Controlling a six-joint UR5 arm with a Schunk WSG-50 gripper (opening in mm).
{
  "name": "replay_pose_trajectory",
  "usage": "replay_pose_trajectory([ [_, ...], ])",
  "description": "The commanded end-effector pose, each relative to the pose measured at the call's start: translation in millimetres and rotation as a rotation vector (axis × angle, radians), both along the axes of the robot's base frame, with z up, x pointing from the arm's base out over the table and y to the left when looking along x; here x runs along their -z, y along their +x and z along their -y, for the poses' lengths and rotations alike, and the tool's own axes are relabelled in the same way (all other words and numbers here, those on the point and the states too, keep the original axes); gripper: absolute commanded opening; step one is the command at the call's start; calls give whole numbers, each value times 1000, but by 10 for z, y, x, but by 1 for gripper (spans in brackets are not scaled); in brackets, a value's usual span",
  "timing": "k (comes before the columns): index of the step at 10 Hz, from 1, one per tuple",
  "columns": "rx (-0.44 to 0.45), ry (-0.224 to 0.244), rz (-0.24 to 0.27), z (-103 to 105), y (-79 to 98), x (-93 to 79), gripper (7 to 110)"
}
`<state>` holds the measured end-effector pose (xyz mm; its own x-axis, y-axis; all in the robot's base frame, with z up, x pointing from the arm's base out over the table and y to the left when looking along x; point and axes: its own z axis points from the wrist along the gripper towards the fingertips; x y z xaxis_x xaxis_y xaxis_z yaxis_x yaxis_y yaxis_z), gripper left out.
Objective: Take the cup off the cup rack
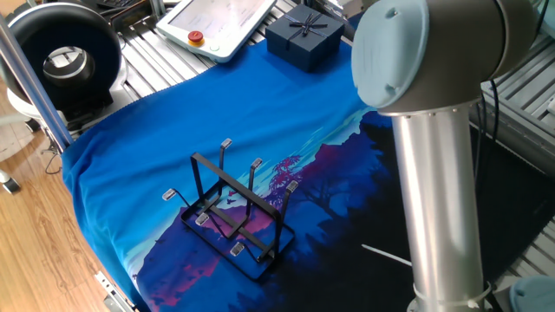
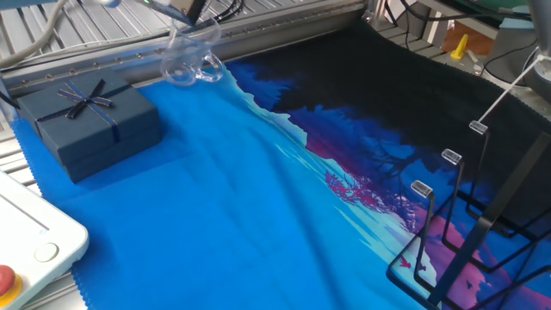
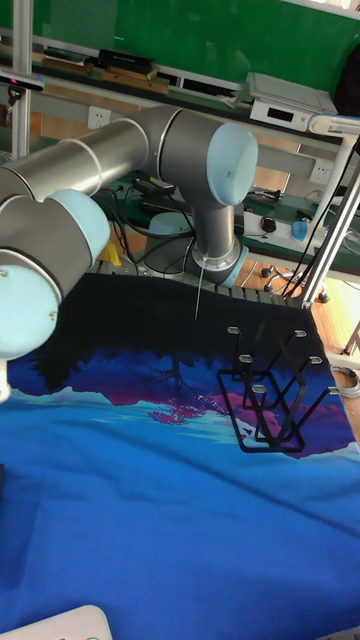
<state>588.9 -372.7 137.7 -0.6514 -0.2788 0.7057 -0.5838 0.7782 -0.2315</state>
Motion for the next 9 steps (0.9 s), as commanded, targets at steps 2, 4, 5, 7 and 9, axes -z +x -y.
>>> replay_pose_trajectory([
  [2, -83, 7, 46, 176, 338, -155, 22],
  [4, -108, 5, 75, 232, 490, -156, 22],
  [5, -104, 13, 80, 219, 519, -117, 22],
  [7, -77, 40, 65, 146, 461, -101, 22],
  [9, -57, 115, 55, -33, 574, -89, 22],
])
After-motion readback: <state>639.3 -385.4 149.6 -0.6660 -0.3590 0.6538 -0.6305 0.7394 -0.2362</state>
